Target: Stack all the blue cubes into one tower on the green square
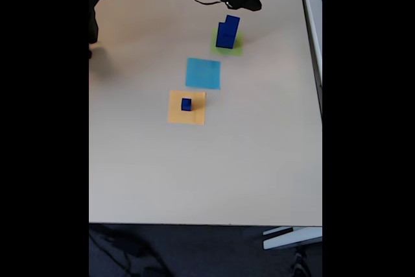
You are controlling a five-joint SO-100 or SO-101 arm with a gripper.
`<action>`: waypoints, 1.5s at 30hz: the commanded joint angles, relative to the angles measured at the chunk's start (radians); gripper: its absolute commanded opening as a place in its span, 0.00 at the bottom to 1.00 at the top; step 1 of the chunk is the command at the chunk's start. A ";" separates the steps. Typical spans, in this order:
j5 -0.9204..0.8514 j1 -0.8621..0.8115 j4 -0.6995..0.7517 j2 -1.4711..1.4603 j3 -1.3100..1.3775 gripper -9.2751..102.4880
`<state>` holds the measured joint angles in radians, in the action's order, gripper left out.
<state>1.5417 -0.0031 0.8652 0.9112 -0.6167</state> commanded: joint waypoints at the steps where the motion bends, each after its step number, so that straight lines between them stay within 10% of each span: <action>1: 0.067 0.006 -0.003 0.017 0.069 0.08; 45: 0.164 0.029 0.130 -0.060 0.035 0.08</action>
<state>1.7135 0.0199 0.9910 0.8299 -0.6136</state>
